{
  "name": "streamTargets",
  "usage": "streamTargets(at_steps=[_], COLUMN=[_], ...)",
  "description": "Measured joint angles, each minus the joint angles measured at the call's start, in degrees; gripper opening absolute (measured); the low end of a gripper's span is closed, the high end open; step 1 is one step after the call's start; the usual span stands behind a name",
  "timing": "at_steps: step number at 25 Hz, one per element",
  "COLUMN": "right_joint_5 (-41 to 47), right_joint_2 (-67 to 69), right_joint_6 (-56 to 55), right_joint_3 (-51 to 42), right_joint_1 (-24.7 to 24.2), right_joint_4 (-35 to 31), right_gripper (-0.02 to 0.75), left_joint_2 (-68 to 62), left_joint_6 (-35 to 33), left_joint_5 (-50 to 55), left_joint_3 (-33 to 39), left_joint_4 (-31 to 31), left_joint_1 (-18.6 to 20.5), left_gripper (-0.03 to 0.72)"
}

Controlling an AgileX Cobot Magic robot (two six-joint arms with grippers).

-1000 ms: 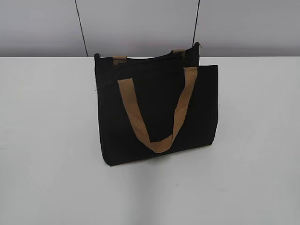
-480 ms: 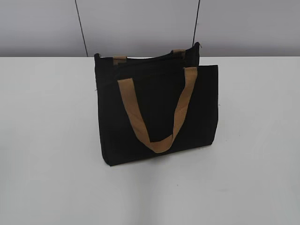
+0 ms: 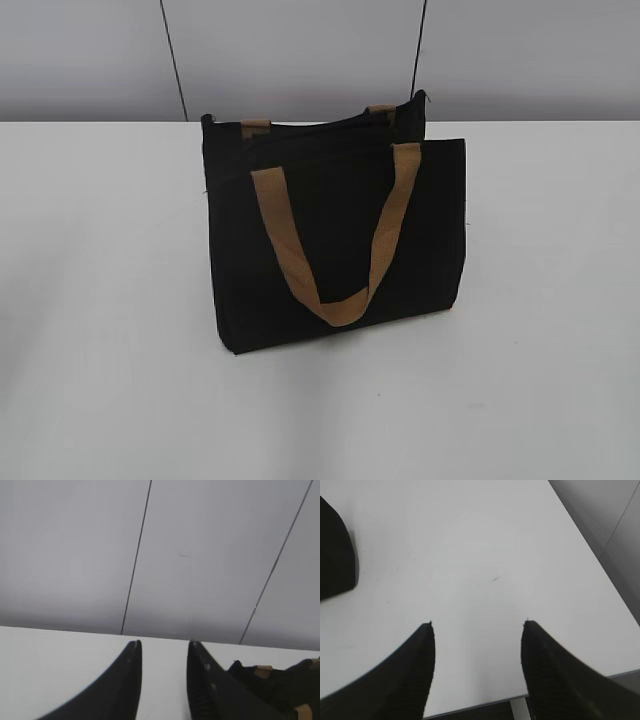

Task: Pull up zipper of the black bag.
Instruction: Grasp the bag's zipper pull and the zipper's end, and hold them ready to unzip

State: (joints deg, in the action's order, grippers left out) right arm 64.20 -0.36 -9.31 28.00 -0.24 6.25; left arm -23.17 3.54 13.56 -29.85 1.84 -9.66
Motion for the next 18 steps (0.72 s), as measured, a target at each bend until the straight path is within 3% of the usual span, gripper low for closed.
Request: streamTargets(at_steps=[7, 18], right_joint_5=[0.00, 0.00], right_joint_2=[0.00, 0.00], right_joint_6=[0.00, 0.00], right_joint_3=[0.00, 0.00], right_joint_1=[0.00, 0.00], right_joint_4=[0.00, -0.05], right_gripper=[0.432, 0.432], left_joint_2=[-12.32, -40.02], left_joint_6=[0.00, 0.11], left_joint_5=[-15.77, -35.53], left_joint_3=[8.98, 11.86], left_joint_4=[0.67, 0.31], left_joint_1=[-6.12, -6.49], left_gripper=[0.237, 0.237])
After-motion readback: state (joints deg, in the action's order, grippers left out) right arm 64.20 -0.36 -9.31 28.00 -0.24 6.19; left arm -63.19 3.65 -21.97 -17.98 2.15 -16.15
